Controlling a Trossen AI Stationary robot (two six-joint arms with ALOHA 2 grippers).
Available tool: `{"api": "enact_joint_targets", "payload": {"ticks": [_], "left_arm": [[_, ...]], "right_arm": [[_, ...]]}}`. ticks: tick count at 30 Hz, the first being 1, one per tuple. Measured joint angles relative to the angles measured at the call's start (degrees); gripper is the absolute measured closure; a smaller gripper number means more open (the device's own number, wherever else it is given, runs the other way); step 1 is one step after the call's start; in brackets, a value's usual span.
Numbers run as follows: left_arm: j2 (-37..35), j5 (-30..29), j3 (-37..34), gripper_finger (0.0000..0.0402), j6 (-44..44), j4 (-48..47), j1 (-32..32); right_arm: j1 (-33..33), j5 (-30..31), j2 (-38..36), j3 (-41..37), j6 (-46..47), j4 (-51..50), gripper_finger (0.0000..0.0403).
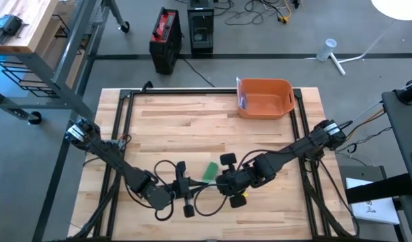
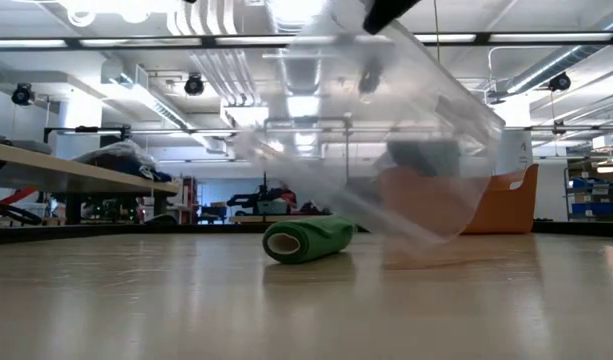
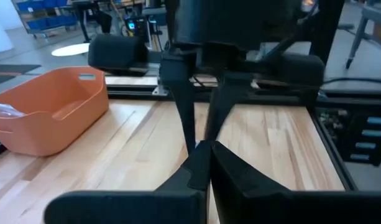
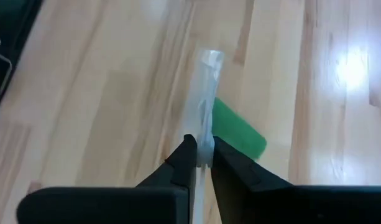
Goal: Roll bandage
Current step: Open the transparent zip bag
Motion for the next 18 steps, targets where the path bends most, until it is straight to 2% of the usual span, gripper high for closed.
{"api": "enact_joint_targets", "payload": {"ticks": [6, 9, 13, 18], "left_arm": [[-0.4, 2.3, 0.0, 0.04, -0.4, -0.8, 0.0], [0.8, 3.9, 0.0, 0.0384, -1.8, -0.6, 1.0], [2.7, 6.6, -0.1, 0.0335, -2.2, 2.9, 2.7], [4.1, 7.0, -0.1, 0.0261, -1.0, 5.1, 3.5]], "right_arm": [[0.0, 0.2, -0.4, 0.0, -0.2, 0.3, 0.038], [0.0, 0.2, -0.5, 0.1, -0.6, 1.5, 0.0378], [0.0, 0.2, -0.4, 0.1, -1.4, 2.8, 0.037], [0.0, 0.2, -0.2, 0.1, -1.4, 3.0, 0.0376]]}}
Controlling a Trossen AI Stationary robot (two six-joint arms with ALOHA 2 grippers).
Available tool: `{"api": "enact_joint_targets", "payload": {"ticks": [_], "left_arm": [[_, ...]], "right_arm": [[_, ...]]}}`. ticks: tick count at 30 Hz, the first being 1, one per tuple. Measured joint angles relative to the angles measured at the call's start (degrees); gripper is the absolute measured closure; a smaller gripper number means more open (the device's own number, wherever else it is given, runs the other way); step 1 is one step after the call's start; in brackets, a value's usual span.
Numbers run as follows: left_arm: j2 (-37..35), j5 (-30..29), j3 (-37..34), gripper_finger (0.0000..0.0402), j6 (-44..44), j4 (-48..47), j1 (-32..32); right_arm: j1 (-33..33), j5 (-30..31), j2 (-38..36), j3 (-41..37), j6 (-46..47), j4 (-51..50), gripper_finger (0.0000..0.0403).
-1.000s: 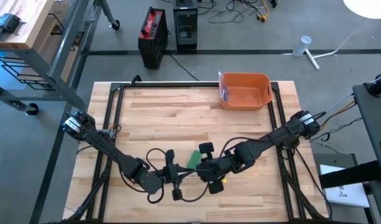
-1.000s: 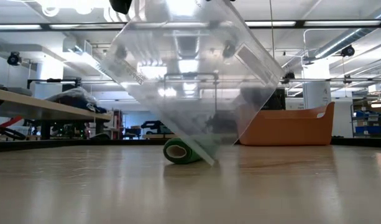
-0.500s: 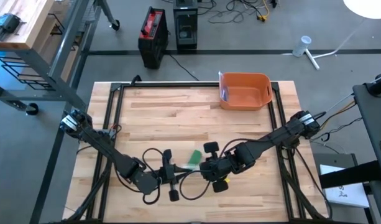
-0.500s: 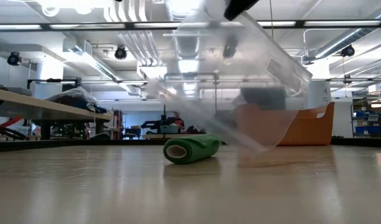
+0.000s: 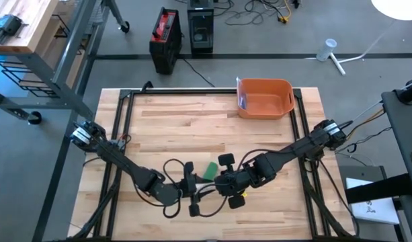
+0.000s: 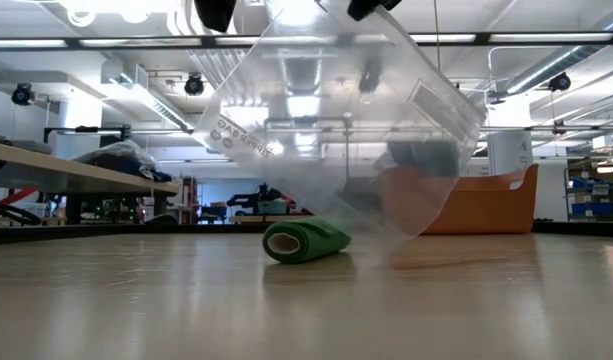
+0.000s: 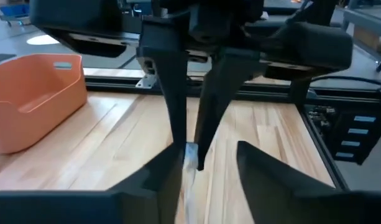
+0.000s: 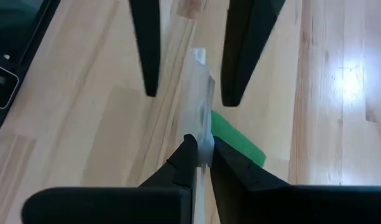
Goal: Roll bandage
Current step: Open the transparent zip bag
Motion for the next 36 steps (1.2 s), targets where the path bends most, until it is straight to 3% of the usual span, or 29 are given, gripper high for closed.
{"api": "enact_joint_targets", "payload": {"ticks": [3, 6, 13, 19, 29, 36], "left_arm": [[0.0, -0.1, 0.0, 0.0239, -0.7, 0.1, 0.4], [0.0, -0.3, -0.1, 0.0245, -1.2, 0.0, 0.8], [0.0, 4.1, -0.3, 0.0329, -1.3, 0.0, 2.3], [0.0, 4.5, -0.3, 0.0395, -1.4, -0.7, 2.4], [-0.1, 2.3, -0.3, 0.04, -0.8, -1.7, 2.0], [-1.0, 1.8, -0.1, 0.0401, -0.8, -3.9, 1.4]], "right_arm": [[0.0, 0.0, 0.0, 0.0, 0.0, 0.2, 0.0379], [0.0, 0.0, 0.0, 0.0, 0.0, 0.2, 0.0378], [0.0, 0.0, 0.0, 0.0, -0.6, 1.2, 0.0375], [0.0, -0.1, 0.0, 0.0, -1.4, 2.4, 0.0378], [0.0, 0.5, 0.0, 0.0, 0.3, 0.9, 0.0377], [0.1, 0.0, 0.0, 0.1, 3.3, -6.1, 0.0371]]}}
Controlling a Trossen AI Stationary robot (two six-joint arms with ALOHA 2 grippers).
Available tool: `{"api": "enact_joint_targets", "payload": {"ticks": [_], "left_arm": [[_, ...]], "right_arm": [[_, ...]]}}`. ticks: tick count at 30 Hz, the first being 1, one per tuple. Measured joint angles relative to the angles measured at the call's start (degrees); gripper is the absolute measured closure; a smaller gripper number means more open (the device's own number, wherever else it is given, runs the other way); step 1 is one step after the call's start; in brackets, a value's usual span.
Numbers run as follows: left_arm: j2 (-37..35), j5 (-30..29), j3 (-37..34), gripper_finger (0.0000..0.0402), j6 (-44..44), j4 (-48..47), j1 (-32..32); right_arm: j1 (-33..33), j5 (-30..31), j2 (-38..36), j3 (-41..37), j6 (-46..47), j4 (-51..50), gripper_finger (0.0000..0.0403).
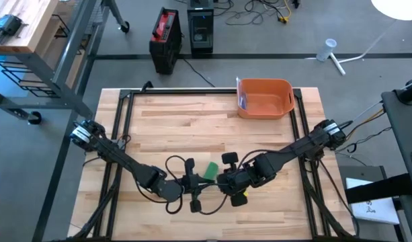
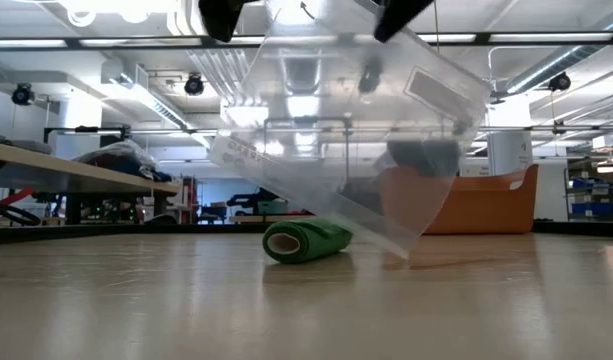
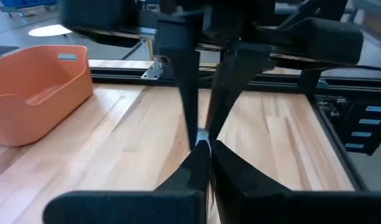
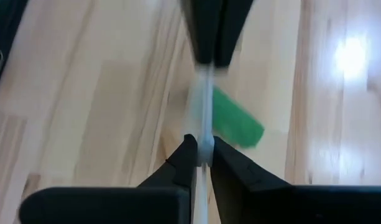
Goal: Roll bandage
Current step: Open the transparent zip bag
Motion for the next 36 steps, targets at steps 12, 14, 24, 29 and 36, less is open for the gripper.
{"api": "enact_joint_targets", "payload": {"ticks": [12, 14, 24, 29, 36], "left_arm": [[-6.9, -8.0, 0.0, 0.0401, -2.3, -12.4, -4.1], [-8.5, -9.2, 0.0, 0.0401, -2.8, -12.9, -5.2], [-8.7, -8.7, -0.2, 0.0401, -3.3, -12.6, -6.2], [-8.6, -8.8, -0.2, 0.0401, -3.1, -12.5, -6.5], [-7.7, -7.3, -0.4, 0.0401, -1.5, -12.5, -7.5]], "right_arm": [[2.1, 0.5, -0.1, 0.2, 8.9, -18.8, 0.0368], [2.9, -0.4, -0.4, -0.6, 9.2, -23.5, 0.0366], [4.1, 6.5, -1.5, -0.3, 7.3, -14.5, 0.0364], [4.4, 11.0, -2.2, -0.2, 4.4, -6.9, 0.0329], [5.0, 12.1, -5.0, -0.2, 1.0, 1.6, 0.0298]]}}
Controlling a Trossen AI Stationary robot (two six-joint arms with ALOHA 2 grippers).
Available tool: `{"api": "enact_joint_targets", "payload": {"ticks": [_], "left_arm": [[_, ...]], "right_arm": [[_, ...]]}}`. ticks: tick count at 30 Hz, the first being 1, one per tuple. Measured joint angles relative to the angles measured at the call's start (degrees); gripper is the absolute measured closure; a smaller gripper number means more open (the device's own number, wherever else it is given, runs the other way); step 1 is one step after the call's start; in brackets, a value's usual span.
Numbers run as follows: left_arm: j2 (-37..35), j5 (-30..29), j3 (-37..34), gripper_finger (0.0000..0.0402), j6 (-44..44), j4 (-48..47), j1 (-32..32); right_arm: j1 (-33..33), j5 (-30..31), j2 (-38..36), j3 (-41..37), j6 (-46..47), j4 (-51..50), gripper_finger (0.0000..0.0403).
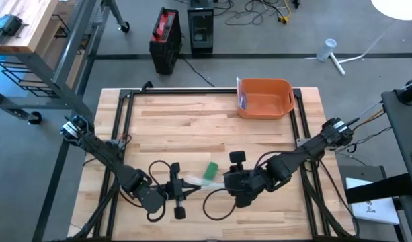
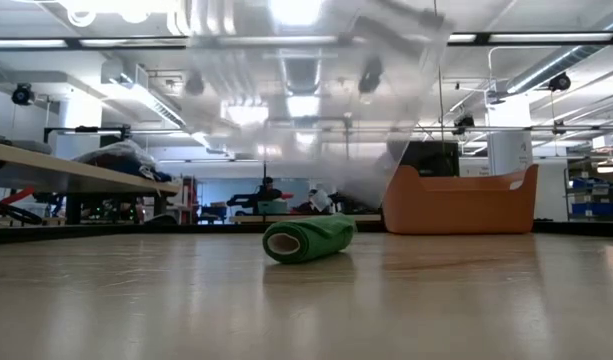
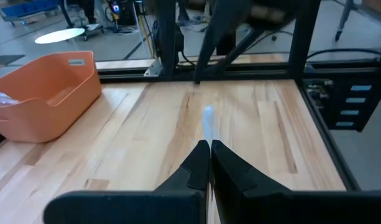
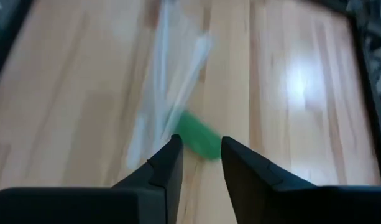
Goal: Roll bandage
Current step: Open the transparent zip bag
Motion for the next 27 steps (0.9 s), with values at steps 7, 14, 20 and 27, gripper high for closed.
{"api": "enact_joint_targets", "payload": {"ticks": [7, 14, 20, 27], "left_arm": [[2.3, 0.0, 0.0, 0.0401, 2.3, 4.4, 0.0], [3.2, 0.0, 0.0, 0.0401, 5.1, 7.9, 0.0], [3.2, 0.2, 0.0, 0.0401, 5.1, 7.9, -0.2], [3.2, 0.5, 0.0, 0.0401, 5.1, 8.0, -0.2]], "right_arm": [[0.5, 0.0, -1.3, 0.0, -3.3, 8.9, 0.0291], [0.4, -0.3, 2.7, -0.1, -3.8, 12.9, 0.0302], [0.3, -0.5, 5.0, -0.2, -4.2, 13.3, 0.0292], [0.3, -0.5, 3.9, -0.2, -4.4, 13.3, 0.0279]]}}
